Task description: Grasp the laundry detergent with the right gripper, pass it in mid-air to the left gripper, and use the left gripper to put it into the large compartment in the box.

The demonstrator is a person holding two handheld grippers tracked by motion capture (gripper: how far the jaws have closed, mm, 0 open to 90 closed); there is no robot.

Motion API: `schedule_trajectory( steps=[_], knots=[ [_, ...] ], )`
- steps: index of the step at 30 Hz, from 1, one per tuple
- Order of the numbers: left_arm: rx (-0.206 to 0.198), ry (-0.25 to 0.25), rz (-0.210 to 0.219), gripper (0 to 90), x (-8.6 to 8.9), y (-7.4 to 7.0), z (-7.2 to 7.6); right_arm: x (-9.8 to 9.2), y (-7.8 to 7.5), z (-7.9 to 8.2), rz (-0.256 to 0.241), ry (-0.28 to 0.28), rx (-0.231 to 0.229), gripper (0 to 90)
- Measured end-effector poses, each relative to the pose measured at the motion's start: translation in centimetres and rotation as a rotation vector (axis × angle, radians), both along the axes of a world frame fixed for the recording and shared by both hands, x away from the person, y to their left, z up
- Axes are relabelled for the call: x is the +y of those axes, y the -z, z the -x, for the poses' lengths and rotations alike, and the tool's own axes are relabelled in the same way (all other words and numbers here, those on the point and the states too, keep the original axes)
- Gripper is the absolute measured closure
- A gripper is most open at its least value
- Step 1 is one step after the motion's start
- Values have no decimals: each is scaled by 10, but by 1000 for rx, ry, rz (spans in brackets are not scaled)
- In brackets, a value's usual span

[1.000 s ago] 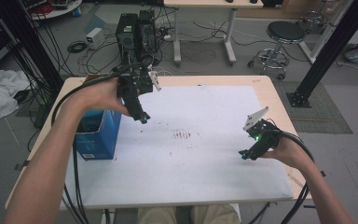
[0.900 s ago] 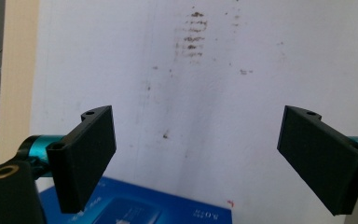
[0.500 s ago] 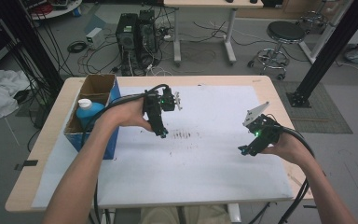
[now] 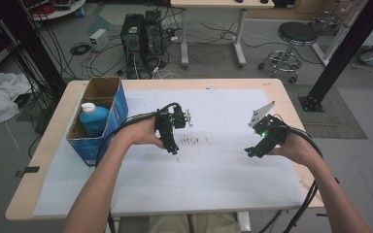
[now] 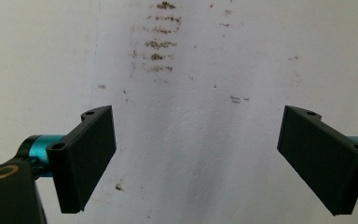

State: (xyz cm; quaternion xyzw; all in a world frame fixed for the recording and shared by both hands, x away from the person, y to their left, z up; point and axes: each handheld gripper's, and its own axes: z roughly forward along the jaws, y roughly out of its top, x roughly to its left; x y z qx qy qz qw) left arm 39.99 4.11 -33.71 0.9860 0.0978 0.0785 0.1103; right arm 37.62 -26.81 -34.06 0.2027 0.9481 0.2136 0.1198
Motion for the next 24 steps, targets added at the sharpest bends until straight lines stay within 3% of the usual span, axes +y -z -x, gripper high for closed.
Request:
schedule_trajectory(
  steps=[7,24],
  knots=[
    [8,-3,0,115,1,7,1,4,-1,0,6,-4,-2,102],
    [-7,-1,18,115,1,4,4,5,1,-1,7,-1,-2,102]
  ],
)
